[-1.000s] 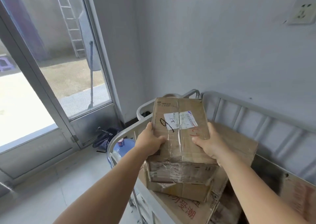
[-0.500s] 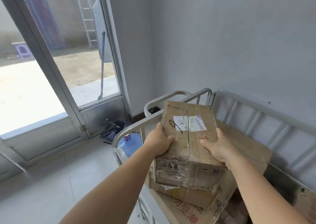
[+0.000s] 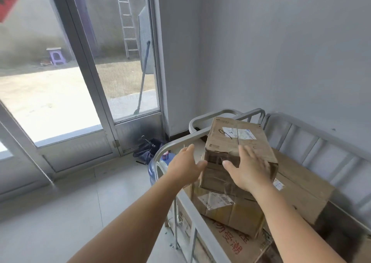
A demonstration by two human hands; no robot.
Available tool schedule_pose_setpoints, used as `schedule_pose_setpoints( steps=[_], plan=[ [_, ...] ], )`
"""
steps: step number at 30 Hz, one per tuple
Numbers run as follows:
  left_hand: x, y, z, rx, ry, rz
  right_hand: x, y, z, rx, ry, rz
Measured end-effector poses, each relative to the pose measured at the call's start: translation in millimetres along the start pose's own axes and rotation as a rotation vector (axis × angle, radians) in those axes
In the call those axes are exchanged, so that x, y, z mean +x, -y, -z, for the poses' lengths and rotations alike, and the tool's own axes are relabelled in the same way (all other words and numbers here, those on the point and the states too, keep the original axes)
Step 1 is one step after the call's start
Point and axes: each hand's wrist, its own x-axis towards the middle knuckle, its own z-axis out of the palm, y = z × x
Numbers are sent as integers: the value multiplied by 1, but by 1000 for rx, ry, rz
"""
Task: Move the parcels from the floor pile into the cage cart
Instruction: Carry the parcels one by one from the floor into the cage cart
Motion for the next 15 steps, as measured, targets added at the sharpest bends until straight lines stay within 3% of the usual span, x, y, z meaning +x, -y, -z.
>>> schedule_pose_setpoints(
  steps=[4,8,15],
  plan=[
    [-43,40,15,-24,-55,33,-28,34,-11,-28,69,79],
    [-84,78,22,-17,-109,55,-44,48,-9,-81,94,42],
    [-99,73,6,-27,-92,7,-66,51,-17,-27,49,51]
  ],
)
